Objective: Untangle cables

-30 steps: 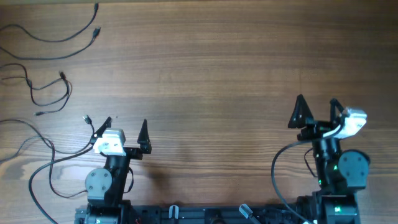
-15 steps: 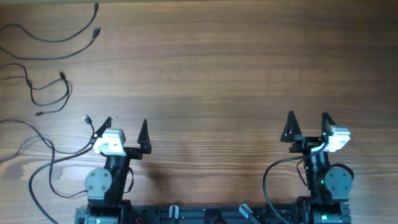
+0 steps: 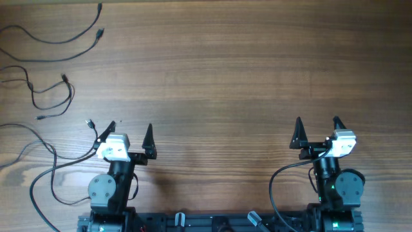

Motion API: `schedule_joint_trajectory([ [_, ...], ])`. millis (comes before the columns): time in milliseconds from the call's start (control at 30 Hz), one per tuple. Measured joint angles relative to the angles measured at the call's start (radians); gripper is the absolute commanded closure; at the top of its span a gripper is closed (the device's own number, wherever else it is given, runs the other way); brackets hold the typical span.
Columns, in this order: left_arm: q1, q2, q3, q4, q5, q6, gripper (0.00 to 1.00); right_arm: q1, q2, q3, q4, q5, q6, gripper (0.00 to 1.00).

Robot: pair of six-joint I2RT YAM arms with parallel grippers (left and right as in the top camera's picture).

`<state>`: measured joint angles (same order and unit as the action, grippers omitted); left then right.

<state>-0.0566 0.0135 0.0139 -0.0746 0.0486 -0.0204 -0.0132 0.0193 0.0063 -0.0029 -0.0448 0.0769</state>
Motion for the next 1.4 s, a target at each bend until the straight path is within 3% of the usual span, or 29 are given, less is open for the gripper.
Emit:
schedule_joint_trajectory([
  [1400, 0.000, 0.000, 0.000, 0.000, 0.000, 0.000, 0.00, 0.000, 0.000, 0.000, 0.000, 0.000, -0.019, 0.00],
])
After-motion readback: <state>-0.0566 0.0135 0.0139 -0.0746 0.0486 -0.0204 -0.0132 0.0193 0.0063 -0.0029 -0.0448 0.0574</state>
